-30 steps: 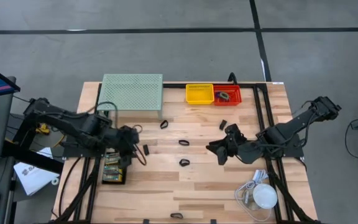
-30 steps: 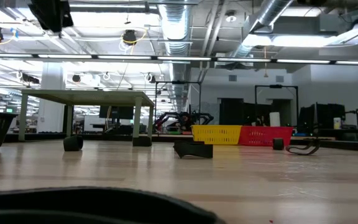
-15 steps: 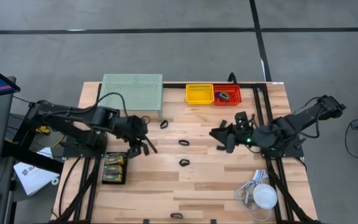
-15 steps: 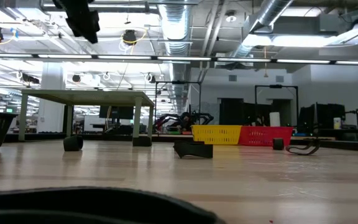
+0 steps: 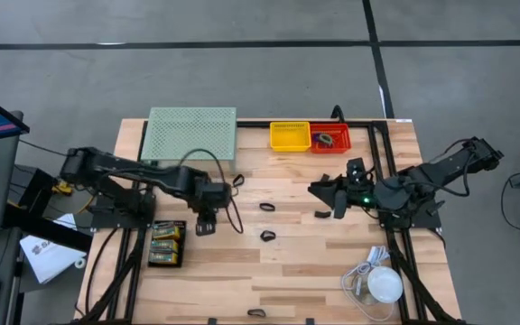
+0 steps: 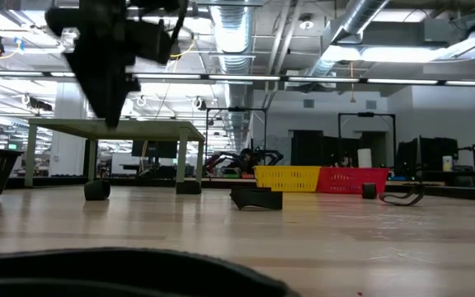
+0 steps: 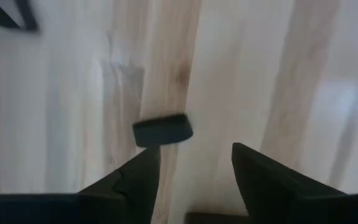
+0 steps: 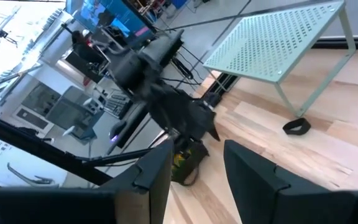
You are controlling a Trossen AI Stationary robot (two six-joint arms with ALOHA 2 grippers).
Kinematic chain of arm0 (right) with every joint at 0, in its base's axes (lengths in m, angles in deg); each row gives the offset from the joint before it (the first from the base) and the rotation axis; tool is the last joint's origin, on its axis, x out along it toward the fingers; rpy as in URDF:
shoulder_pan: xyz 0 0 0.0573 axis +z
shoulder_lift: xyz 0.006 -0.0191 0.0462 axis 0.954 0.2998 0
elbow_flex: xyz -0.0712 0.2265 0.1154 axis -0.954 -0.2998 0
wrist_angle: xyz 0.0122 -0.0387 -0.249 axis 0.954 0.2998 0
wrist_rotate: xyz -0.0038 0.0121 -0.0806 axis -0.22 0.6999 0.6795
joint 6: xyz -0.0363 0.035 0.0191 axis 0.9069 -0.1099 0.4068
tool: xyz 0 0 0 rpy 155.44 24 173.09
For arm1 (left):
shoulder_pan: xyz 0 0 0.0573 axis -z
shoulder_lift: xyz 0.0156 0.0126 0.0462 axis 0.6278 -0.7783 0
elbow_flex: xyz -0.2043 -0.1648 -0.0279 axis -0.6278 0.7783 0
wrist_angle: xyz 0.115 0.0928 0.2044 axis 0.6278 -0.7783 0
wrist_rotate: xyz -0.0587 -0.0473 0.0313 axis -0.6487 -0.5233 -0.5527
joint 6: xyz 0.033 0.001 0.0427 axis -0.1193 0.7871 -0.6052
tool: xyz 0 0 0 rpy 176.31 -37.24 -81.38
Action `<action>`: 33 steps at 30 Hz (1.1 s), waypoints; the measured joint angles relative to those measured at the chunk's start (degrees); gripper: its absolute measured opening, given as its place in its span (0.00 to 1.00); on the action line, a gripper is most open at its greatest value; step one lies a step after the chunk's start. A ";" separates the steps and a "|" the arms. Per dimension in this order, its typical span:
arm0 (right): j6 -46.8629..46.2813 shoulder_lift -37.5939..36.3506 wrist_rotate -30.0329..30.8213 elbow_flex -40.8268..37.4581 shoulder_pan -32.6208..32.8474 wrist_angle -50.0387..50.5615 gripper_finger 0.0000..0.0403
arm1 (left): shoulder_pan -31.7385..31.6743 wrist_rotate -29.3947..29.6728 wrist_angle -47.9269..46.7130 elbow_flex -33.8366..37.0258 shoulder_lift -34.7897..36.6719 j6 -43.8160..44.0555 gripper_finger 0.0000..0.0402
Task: Pick & Place Office Desk Supplies
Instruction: Put the black rubber band into the yellow basket
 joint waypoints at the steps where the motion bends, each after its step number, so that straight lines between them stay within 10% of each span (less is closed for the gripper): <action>1: 0.00 0.00 0.12 0.00 0.02 -0.04 0.35 | 0.03 -0.03 0.22 0.72 -0.93 -0.04 0.50; 23: -1.53 0.02 0.14 0.00 1.58 -0.08 0.35 | -0.06 2.24 21.51 17.83 -1.86 1.44 0.45; 33: -1.55 0.02 0.14 0.00 1.58 -0.18 0.35 | -0.06 4.29 27.43 20.93 -1.86 3.63 0.25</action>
